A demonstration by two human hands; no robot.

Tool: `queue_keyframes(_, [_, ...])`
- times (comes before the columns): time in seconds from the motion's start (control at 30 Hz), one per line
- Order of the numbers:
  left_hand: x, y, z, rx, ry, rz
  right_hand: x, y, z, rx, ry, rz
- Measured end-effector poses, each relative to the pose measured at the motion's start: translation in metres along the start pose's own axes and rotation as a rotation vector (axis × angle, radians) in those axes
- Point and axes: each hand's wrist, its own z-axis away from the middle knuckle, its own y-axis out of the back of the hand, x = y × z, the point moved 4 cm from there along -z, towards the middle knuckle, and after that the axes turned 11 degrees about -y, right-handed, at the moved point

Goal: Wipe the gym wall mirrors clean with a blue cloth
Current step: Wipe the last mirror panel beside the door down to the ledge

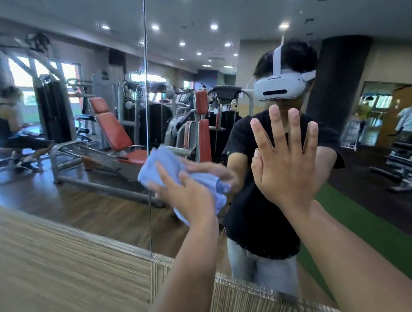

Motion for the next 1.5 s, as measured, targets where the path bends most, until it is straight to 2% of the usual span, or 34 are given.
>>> queue_keyframes(0.1, [0.022, -0.014, -0.008, -0.045, -0.084, 0.011, -0.001, 0.002, 0.0, 0.013, 0.0, 0.007])
queue_keyframes(0.27, [0.0, 0.008, 0.0, -0.039, -0.175, -0.053, -0.001, 0.0, 0.0, -0.009, 0.008, 0.019])
queue_keyframes(0.37, [-0.026, 0.031, 0.011, -0.031, -0.077, -0.12, -0.001, 0.002, -0.001, -0.054, 0.0, -0.007])
queue_keyframes(0.47, [-0.066, 0.058, 0.029, 0.007, 0.092, -0.141, -0.005, 0.008, 0.001, -0.117, -0.026, -0.054])
queue_keyframes(0.53, [-0.085, 0.07, 0.04, 0.032, 0.183, -0.122, -0.008, 0.012, 0.011, -0.139, 0.017, -0.06])
queue_keyframes(0.63, [-0.09, 0.073, 0.046, 0.046, 0.245, -0.095, -0.006, 0.009, 0.039, -0.167, 0.123, -0.055])
queue_keyframes(0.73, [-0.082, 0.061, 0.041, 0.059, 0.321, -0.023, 0.0, 0.001, 0.062, -0.181, 0.151, -0.057])
queue_keyframes(0.87, [-0.046, 0.034, 0.033, -0.021, 0.229, 0.053, 0.001, -0.004, 0.067, -0.109, 0.172, -0.03])
queue_keyframes(1.0, [-0.034, 0.023, 0.034, -0.074, 0.089, -0.016, 0.001, -0.006, 0.068, -0.083, 0.158, -0.043])
queue_keyframes(1.13, [-0.055, 0.035, 0.039, -0.014, -0.039, -0.088, 0.001, -0.005, 0.069, -0.077, 0.154, -0.039])
queue_keyframes(1.37, [-0.128, 0.086, 0.044, 0.094, 0.186, -0.19, 0.0, -0.006, 0.071, -0.057, 0.151, -0.013])
queue_keyframes(1.5, [-0.13, 0.085, 0.042, 0.151, 0.297, -0.161, -0.001, -0.005, 0.07, -0.05, 0.147, -0.006])
